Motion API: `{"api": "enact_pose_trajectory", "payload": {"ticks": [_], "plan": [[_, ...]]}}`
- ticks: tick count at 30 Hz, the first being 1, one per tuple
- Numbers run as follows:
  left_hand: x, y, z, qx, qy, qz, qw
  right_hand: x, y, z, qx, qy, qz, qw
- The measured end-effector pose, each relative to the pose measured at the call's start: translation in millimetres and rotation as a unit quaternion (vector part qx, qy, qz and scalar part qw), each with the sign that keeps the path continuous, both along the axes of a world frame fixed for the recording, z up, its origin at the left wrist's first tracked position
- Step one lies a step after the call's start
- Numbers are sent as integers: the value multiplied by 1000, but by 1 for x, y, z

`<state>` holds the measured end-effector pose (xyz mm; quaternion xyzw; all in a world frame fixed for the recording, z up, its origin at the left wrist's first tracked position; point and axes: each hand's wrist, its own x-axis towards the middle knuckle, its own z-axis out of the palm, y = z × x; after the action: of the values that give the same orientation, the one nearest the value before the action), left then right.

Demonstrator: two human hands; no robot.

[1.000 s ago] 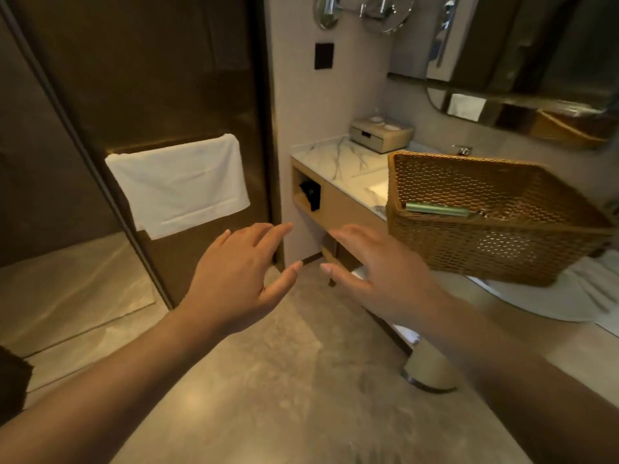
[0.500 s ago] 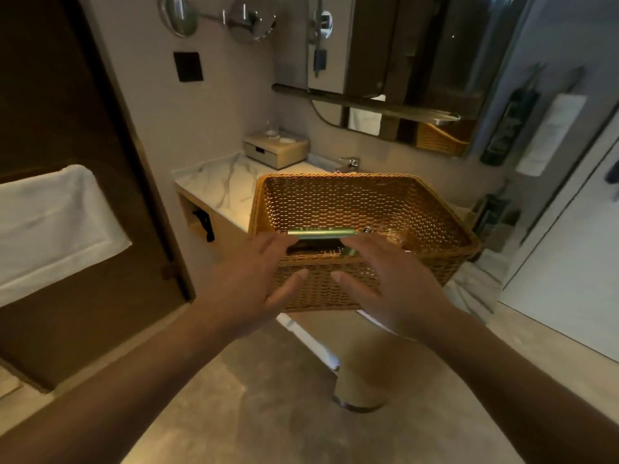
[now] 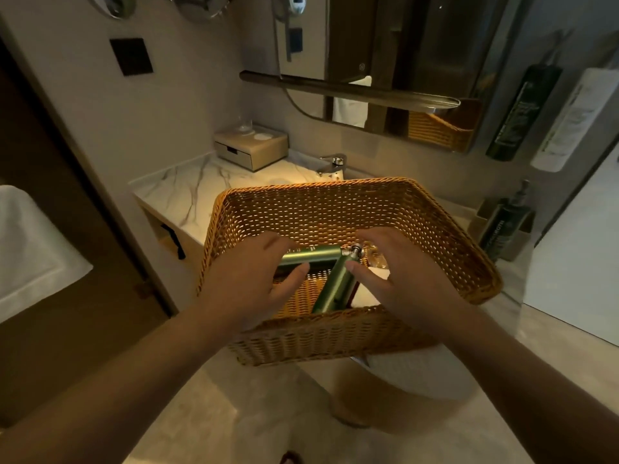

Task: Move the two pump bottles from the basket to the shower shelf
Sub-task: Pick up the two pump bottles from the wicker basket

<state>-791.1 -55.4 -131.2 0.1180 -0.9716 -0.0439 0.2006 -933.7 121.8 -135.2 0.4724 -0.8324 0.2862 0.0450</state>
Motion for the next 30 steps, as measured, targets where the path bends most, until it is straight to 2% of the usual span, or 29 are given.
{"api": "enact_pose_trajectory", "payload": {"ticks": [8, 14, 24, 30], "plan": [[-95, -61, -18, 48, -9, -17, 999, -66, -62, -20, 35, -19, -29, 999], [-148, -97, -40, 36, -28, -34, 998, -95, -95, -39, 66, -23, -39, 997], [-167, -125, -98, 119, -116, 14, 986, -119, -116, -60, 169, -68, -40, 982], [-163, -122, -113, 143, -134, 18, 980, -115, -120, -89, 204, -84, -25, 975]]}}
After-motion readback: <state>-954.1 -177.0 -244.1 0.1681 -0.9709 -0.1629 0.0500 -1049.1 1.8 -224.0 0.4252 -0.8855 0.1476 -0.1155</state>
